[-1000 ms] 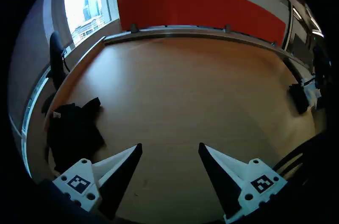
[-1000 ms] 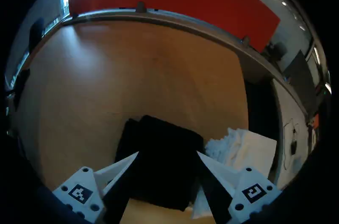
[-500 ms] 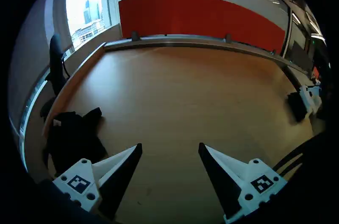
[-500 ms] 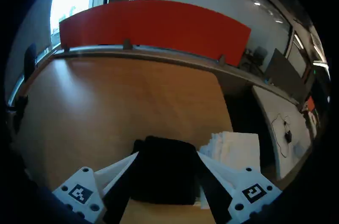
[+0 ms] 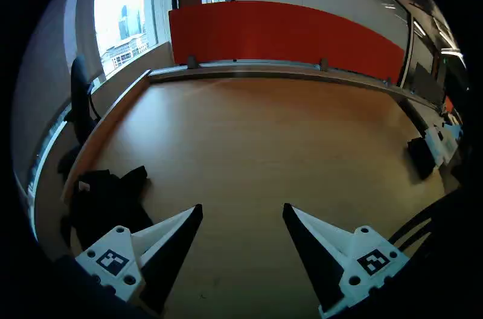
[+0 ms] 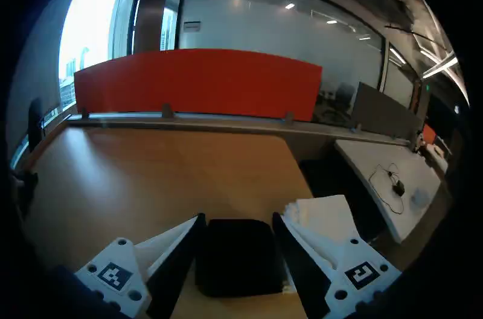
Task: Fold towel
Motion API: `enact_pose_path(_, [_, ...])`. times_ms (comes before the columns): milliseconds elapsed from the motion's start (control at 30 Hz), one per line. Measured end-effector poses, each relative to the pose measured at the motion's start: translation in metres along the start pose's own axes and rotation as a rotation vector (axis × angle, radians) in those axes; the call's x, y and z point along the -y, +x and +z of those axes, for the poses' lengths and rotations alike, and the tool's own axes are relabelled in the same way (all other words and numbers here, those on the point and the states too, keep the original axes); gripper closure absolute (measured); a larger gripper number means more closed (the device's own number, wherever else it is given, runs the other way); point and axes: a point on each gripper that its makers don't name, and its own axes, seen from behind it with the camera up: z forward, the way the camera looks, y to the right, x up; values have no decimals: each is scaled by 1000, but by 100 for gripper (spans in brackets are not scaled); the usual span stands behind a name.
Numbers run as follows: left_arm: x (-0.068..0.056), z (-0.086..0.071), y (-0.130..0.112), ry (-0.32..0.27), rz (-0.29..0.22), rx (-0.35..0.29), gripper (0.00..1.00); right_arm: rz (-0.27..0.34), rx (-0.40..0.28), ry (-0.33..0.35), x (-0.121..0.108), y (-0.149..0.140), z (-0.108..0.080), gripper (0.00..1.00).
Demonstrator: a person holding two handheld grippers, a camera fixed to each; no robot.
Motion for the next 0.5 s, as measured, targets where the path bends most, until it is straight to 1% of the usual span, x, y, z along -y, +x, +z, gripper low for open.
enact_pose_path(133, [0, 1, 7, -1, -1, -15, 1, 19, -46, -13, 2, 10, -4, 15])
enact_pose_path(300, [1, 3, 22, -1, -1, -50, 1, 41, -114, -23, 5, 27, -12, 15])
enact_pose_path(400, [2, 3, 34, 3, -3, -81, 1, 44, -160, -32, 6, 41, -17, 15])
enact_pose_path(500, [5, 1, 49, 11, -7, -126, 1, 48, -214, -48, 6, 55, -22, 15])
